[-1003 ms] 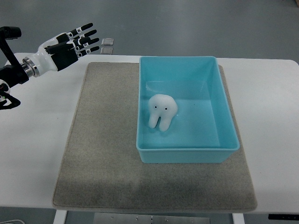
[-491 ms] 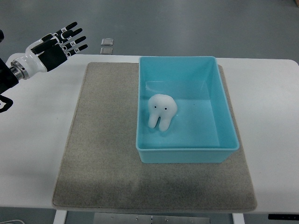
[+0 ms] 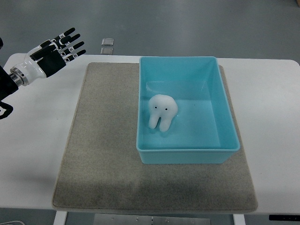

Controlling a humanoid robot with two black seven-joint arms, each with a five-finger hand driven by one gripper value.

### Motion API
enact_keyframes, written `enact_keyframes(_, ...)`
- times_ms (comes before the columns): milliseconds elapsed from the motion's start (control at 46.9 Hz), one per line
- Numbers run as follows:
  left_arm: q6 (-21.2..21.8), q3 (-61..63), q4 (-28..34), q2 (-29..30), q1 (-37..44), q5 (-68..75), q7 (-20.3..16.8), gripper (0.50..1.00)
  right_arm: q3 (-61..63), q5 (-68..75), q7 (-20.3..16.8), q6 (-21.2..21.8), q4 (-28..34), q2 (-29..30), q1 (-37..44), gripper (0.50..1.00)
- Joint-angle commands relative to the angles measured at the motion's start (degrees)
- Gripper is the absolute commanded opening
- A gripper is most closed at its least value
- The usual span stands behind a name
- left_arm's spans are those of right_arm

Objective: Place white toy into blue box with left hand

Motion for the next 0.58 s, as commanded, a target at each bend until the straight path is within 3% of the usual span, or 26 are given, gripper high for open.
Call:
enact_keyframes(0,0.0,0.0,-0.3,0.0,0.0,0.1,0.0,1.0,0.0,0.0,0.0,0.0,0.0,0.0,0.0,0.936)
enact_keyframes(555,0.0,0.1,-0.3,-0.8,-0.1,0.2,-0.1,1.0,0.0,-0.2,0.0,0.6,0.8,0.0,0.0,0.936)
